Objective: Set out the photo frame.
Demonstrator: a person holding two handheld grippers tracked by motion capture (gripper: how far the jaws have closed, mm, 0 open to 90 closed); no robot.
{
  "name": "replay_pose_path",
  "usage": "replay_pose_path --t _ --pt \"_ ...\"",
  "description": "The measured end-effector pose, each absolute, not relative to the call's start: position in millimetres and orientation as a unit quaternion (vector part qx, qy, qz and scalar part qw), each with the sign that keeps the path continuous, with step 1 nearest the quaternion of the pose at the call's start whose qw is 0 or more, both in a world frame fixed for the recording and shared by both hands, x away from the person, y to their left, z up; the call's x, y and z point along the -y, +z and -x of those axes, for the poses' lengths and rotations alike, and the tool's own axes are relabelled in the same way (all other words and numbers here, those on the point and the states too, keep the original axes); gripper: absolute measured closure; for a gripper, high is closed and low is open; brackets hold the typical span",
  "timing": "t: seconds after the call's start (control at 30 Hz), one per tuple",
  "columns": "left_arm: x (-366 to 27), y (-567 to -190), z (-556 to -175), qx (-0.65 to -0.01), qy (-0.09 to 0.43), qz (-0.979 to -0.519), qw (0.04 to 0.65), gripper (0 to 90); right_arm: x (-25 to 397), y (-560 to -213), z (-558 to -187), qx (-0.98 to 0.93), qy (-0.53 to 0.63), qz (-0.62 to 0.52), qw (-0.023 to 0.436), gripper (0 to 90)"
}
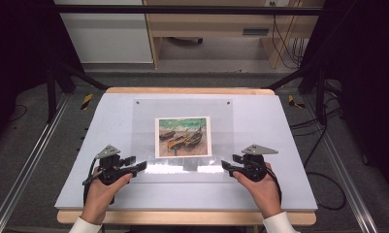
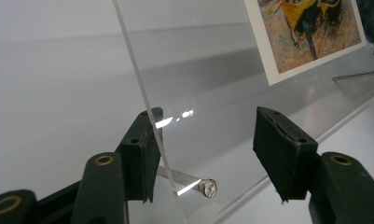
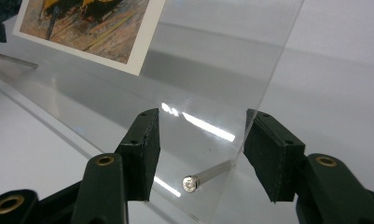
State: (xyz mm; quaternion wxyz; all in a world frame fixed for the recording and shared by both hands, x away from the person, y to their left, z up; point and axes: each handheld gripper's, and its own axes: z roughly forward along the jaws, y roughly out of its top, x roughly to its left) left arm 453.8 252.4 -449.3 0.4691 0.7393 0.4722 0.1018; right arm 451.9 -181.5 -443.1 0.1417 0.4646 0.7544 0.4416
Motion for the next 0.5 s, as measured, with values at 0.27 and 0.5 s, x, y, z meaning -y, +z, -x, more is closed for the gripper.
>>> replay_pose_path --t 0.27,0.5 --pt "-252.0 -449.2 -451.2 -0.47 0.107 -0.743 0.465 42.2 181.3 -443.4 -449.3 -0.756 0.439 -0.463 0.146 47.3" --pt "-252.0 -449.1 -448.9 -0.467 0.11 -0.746 0.461 42.9 181.3 -443.3 -446.6 -0.757 0.436 -0.464 0.148 48.8"
